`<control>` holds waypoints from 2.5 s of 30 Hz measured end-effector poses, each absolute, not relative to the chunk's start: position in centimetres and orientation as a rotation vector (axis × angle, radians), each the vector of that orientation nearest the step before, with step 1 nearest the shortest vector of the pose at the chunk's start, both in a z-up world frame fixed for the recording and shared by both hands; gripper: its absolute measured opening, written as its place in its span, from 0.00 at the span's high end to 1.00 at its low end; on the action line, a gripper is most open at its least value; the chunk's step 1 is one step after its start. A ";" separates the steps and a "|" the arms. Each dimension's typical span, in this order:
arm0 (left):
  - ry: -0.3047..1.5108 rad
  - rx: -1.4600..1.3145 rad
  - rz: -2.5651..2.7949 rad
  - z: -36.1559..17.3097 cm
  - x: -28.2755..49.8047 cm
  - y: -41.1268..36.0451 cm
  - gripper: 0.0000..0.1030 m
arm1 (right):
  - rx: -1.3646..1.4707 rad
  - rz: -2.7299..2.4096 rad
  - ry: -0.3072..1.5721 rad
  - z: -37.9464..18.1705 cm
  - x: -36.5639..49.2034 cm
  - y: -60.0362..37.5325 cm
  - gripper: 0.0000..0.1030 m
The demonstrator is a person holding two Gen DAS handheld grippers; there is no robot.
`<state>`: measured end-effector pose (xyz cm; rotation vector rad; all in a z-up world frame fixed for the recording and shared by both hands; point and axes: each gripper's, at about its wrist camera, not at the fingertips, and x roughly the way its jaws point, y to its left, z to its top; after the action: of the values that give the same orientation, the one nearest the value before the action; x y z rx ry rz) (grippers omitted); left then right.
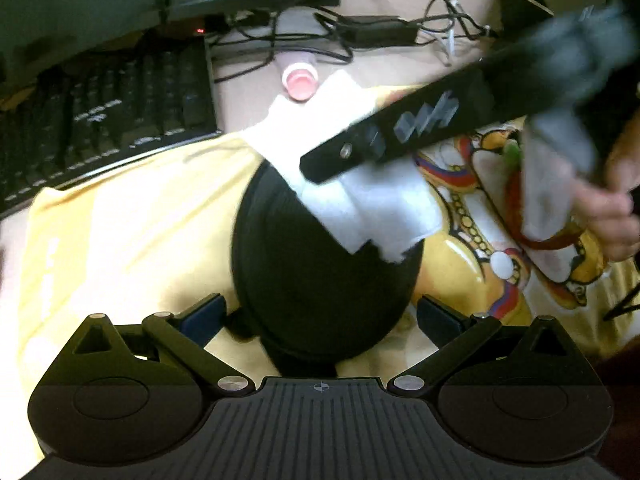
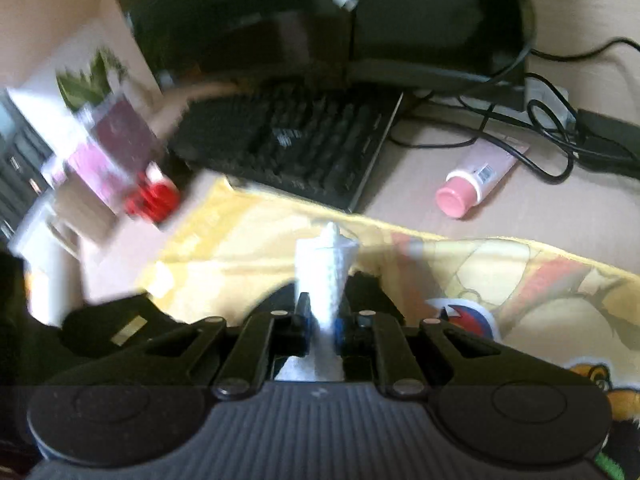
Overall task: Clean container
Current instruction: 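Wipe the black pad's back with the towel in the right gripper, then keep rubbing the towel over the black pad with the right gripper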
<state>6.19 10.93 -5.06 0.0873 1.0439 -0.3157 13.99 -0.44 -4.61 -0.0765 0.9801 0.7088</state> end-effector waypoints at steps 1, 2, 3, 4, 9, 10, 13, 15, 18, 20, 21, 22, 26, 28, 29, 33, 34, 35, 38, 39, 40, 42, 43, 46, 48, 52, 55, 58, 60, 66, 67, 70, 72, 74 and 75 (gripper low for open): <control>1.046 0.080 -0.322 -5.2 6.3 10.8 0.00 | -0.112 0.694 0.968 -4.9 13.8 -0.5 0.88; 1.047 0.074 -0.329 -5.3 6.4 10.7 0.00 | -0.143 0.680 0.958 -5.1 13.7 -0.6 0.88; 1.045 0.070 -0.339 -5.3 6.4 10.6 0.00 | -0.148 0.659 0.958 -5.2 13.7 -1.1 0.88; 1.045 0.069 -0.348 -5.4 6.4 10.5 0.00 | -0.145 0.637 0.962 -5.3 13.9 -1.8 0.88; 1.052 0.096 -0.377 -5.7 6.5 9.6 0.00 | -0.068 0.532 0.959 -5.0 14.9 -4.9 0.88; 1.053 0.102 -0.379 -5.7 6.3 9.5 0.00 | -0.038 0.536 0.964 -4.8 15.0 -5.3 0.88; 1.054 0.111 -0.386 -5.4 5.6 10.2 0.00 | 0.024 0.591 0.971 -4.2 14.4 -5.2 0.88; 1.048 0.102 -0.377 -5.1 5.0 11.2 0.00 | 0.040 0.639 0.965 -3.9 13.7 -4.5 0.88; 1.050 0.086 -0.353 -5.0 4.2 12.8 0.00 | 0.008 0.707 0.991 -4.6 12.7 -2.5 0.88; 1.059 0.085 -0.323 -5.1 3.9 13.6 0.00 | -0.046 0.734 1.006 -5.5 11.7 -1.2 0.86; 1.059 0.080 -0.313 -5.1 3.8 13.9 0.00 | -0.074 0.747 0.993 -5.5 11.2 -0.7 0.85; 1.060 0.075 -0.302 -5.1 3.7 14.2 0.00 | -0.095 0.765 0.985 -5.5 10.7 -0.4 0.84; 1.059 0.062 -0.304 -5.1 3.9 14.4 0.00 | -0.046 0.888 1.041 -5.1 9.6 -0.1 0.84; 1.060 0.072 -0.330 -5.2 4.0 13.8 0.00 | -0.063 0.926 1.049 -5.0 8.8 0.2 0.84; 1.061 0.078 -0.349 -5.3 4.1 13.3 0.00 | -0.092 0.937 1.048 -5.1 8.4 0.4 0.84; 1.066 0.118 -0.421 -5.6 4.2 11.1 0.00 | -0.159 0.900 1.061 -5.7 7.9 0.0 0.84; 1.066 0.129 -0.438 -5.7 4.3 10.5 0.00 | -0.165 0.869 1.058 -5.7 8.1 -0.5 0.84; 1.064 0.137 -0.453 -5.7 4.4 10.0 0.00 | -0.169 0.838 1.054 -5.6 8.3 -1.0 0.84; 1.054 0.165 -0.485 -5.5 4.5 9.0 0.00 | -0.147 0.753 1.042 -5.1 9.4 -2.9 0.84; 1.045 0.176 -0.488 -5.2 4.4 8.9 0.00 | -0.146 0.721 1.034 -4.9 9.8 -3.5 0.84; 1.034 0.184 -0.484 -4.9 4.4 9.0 0.00 | -0.146 0.689 1.026 -4.7 10.2 -4.2 0.84; 1.000 0.187 -0.465 -3.9 4.7 9.6 0.00 | -0.134 0.628 1.015 -4.2 11.2 -5.5 0.84; 0.980 0.177 -0.451 -3.4 5.0 10.0 0.00 | -0.109 0.608 1.014 -4.0 11.8 -6.1 0.84; 0.938 0.146 -0.399 -2.6 6.4 10.9 0.00 | -0.009 0.577 1.000 -3.0 13.5 -7.2 0.84; 0.924 0.118 -0.365 -2.9 7.3 10.8 0.00 | 0.060 0.586 0.973 -2.0 14.5 -6.8 0.84; 0.898 0.089 -0.326 -3.3 8.2 9.7 0.45 | 0.159 0.669 0.960 -1.3 15.9 -4.3 0.84; 0.859 0.130 -0.330 -2.9 7.4 8.9 0.45 | 0.091 0.692 0.985 -2.6 15.7 -2.4 0.84; 0.878 0.150 -0.326 -3.5 7.2 8.8 0.45 | 0.028 0.635 1.008 -4.1 15.6 -2.6 0.84; 0.918 0.117 -0.319 -4.3 7.6 9.2 0.44 | 0.008 0.589 1.007 -4.7 15.7 -3.5 0.84; 0.923 0.063 -0.323 -4.2 7.9 10.0 0.53 | -0.009 0.465 0.984 -4.8 16.0 -6.9 0.84; 0.926 0.050 -0.325 -4.2 7.9 10.1 0.55 | -0.010 0.464 0.977 -4.6 15.8 -7.1 0.84; 0.927 0.024 -0.324 -4.0 7.9 10.5 0.61 | -0.005 0.488 0.956 -3.9 14.9 -7.4 0.84; 0.919 0.012 -0.323 -3.7 7.7 10.7 0.61 | 0.009 0.536 0.950 -3.4 13.9 -7.2 0.84; 0.911 0.009 -0.319 -3.4 7.6 10.8 0.61 | 0.013 0.579 0.960 -3.1 13.0 -7.0 0.84; 0.906 0.009 -0.316 -3.3 7.5 10.8 0.61 | 0.012 0.600 0.971 -3.1 12.5 -7.0 0.84</control>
<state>7.50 10.84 -3.31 0.0094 0.9063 -0.3155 12.52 -6.96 -3.06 0.0123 0.9708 0.6002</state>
